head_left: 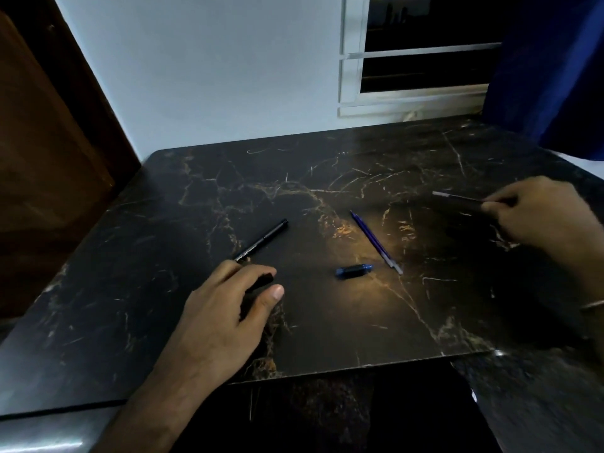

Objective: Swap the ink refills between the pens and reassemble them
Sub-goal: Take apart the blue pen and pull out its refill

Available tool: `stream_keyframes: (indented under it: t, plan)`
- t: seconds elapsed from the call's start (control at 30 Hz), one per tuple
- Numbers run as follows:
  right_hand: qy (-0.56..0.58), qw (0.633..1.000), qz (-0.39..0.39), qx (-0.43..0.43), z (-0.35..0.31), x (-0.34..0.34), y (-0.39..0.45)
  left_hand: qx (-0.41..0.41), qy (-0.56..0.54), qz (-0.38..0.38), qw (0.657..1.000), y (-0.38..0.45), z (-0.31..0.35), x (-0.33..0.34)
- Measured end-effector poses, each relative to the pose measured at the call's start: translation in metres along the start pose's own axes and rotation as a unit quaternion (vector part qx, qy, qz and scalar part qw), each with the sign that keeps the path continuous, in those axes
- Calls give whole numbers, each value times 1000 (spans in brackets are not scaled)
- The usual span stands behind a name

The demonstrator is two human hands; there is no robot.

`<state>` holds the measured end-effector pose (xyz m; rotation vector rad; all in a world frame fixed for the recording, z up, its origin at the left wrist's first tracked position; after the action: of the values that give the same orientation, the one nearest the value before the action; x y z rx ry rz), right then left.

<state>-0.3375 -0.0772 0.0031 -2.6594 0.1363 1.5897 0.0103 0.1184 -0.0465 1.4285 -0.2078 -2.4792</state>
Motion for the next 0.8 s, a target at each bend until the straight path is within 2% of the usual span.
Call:
stream_keyframes:
  t: [0.1,0.17,0.2,0.27,0.33,0.4,0.53,0.63,0.8]
  plan:
    - [-12,999,-24,26,2,-3,6,-6,-3,-11,1000,0,0,1]
    - [17,1000,10,-21,-10,-3,-7,-14,1,-12,1000,0,-1,0]
    - [48,997,2,-60,-19,0,-17,-18,3,-12,1000,0,-1,0]
    - [75,985,-78,-137,-47,16,-43,-21,3,-12,1000,2,-1,1]
    - [64,971,-154,-172,-71,39,-64,-17,0,-17,1000,2,4,2]
    - [44,967,-166,-187,-90,57,-72,-12,-1,-22,1000,1,7,2]
    - [-6,975,-147,-165,-107,64,-68,-14,-1,-20,1000,-3,6,0]
    - [-72,972,-182,-132,-116,60,-66,-20,1,-21,1000,-4,5,0]
    - [-139,964,-177,-142,-131,59,-63,-22,4,-31,999,-5,7,2]
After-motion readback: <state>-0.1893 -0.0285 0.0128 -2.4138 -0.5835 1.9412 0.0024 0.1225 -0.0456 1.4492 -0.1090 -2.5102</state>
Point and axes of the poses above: each hand's wrist, its own y-axis towards the middle knuckle, its own x-axis out of the palm, z = x × y, the point moved 1 cm from there along y, towards the middle knuckle, and after that the axes turned 4 degrees about y, right-handed, at the moved point
